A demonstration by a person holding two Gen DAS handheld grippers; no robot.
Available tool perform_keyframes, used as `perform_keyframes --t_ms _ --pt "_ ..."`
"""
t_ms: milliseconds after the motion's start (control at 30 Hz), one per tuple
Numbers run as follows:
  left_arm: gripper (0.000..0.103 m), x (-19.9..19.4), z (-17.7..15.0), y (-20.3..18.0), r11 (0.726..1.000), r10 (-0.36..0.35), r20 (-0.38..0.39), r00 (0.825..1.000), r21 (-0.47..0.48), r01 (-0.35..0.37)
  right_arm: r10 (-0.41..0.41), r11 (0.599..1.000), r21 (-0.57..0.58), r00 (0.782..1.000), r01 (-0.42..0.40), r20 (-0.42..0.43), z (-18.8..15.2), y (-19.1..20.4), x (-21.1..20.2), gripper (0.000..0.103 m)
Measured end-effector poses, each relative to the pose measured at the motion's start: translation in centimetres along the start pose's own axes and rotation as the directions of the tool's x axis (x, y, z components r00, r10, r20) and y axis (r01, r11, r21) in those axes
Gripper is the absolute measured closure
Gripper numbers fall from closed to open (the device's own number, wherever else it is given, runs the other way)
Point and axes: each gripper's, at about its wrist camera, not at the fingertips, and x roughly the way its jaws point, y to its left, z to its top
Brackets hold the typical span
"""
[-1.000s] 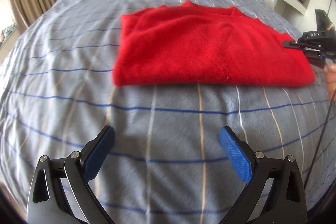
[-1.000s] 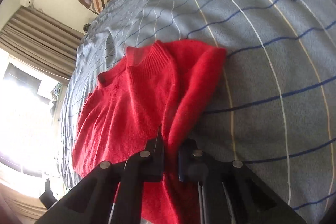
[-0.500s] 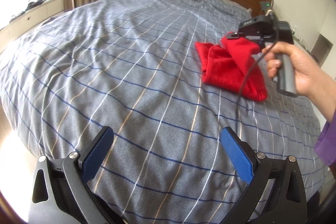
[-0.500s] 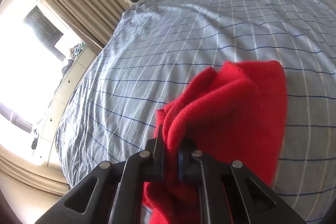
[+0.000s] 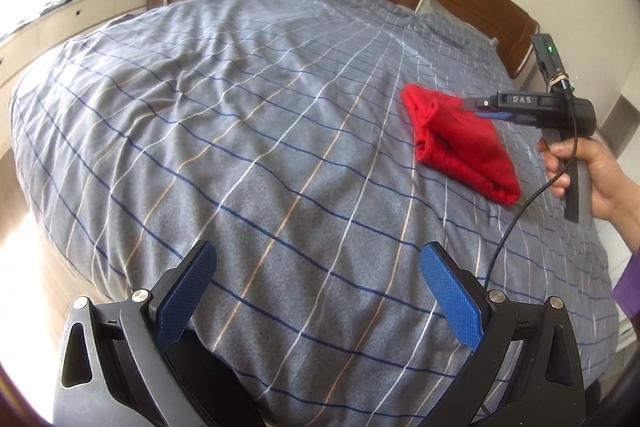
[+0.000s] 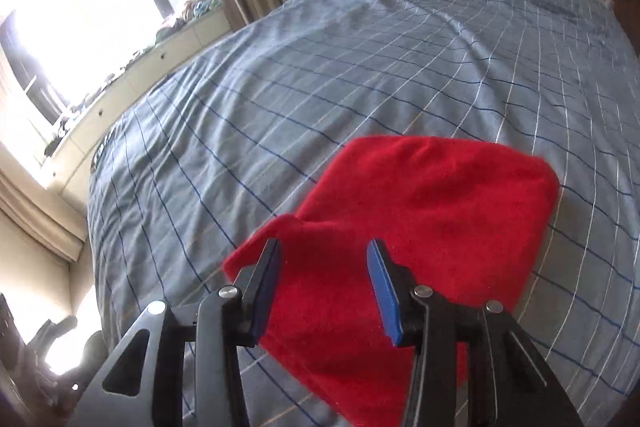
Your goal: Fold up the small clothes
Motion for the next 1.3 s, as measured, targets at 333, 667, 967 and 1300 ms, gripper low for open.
perform_keyframes --t_ms 333,667,967,1300 --pt "0.001 -1.9 -0.7 0.6 0.999 0.024 0.028 0.999 0.028 -0.024 -0.152 0.931 -0.33 0.988 0.157 0.04 -5.5 7.1 1.6 0.058" --pt "0.001 -1.7 -1.0 0.6 1.0 0.013 0.035 0.999 0.008 -0.014 -0.2 0.82 -0.533 0.977 0.209 0.075 -6.3 7.7 1.2 0.096" --pt "0.001 -0.5 -0.5 -0.4 1.0 0.005 -0.009 1.0 0.03 -0.005 -0.163 0.859 -0.494 0.987 0.137 -0.009 -8.7 7.3 3.3 0.07" --pt "0.001 0.5 2.1 -1.5 0.999 -0.013 -0.016 1.0 0.053 0.014 -0.059 0.998 0.008 0.997 0.058 0.043 -12.2 -2.9 -3.9 0.06"
